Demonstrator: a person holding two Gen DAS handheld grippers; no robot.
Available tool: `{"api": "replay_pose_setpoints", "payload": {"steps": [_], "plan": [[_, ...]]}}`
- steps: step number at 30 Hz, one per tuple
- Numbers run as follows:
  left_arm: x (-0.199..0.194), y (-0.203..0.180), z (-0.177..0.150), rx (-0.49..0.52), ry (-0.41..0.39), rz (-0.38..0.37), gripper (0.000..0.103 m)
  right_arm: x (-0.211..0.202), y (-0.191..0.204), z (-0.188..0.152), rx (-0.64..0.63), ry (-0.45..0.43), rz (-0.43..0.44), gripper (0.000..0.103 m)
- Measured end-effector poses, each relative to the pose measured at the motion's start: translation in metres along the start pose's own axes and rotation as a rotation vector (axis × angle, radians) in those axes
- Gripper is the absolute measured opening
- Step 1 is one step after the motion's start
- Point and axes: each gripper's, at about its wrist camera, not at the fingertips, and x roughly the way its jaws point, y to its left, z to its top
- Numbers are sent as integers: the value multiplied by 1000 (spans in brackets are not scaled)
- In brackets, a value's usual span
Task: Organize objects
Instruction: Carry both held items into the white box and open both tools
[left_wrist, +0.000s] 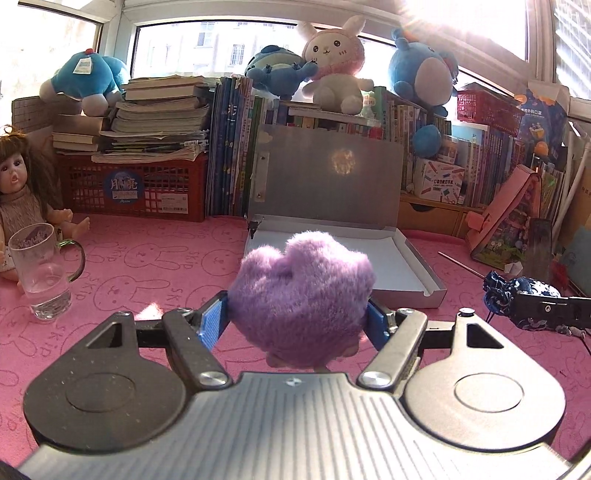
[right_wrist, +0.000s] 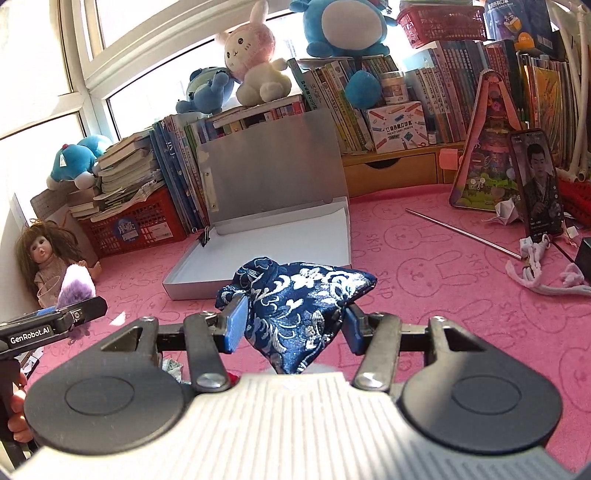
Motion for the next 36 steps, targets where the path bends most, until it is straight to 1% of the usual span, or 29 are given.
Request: {"api": "replay_pose_setpoints", "payload": {"steps": [5, 11, 15, 22, 27, 32, 36], "plan": [[13, -4, 11, 26, -18, 6, 78, 10, -4, 11, 4, 1, 10, 56], [32, -7, 27, 33, -24, -5, 78, 28, -14, 27, 13, 10, 13, 56], [54, -12, 41, 52, -29, -14, 78, 45, -23, 42, 24, 20, 18, 56], [115, -10, 61, 36, 65, -48, 78, 84, -32, 68, 24, 31, 47, 56], [158, -9, 71, 21, 128, -56, 78, 120, -33, 79, 38, 73, 59, 56], [198, -12, 84, 35, 154, -57, 78, 156, -33, 95, 50, 92, 55, 56], [232, -13, 91, 23, 183, -53, 78, 187, -31, 109, 38, 96, 74, 56]]}}
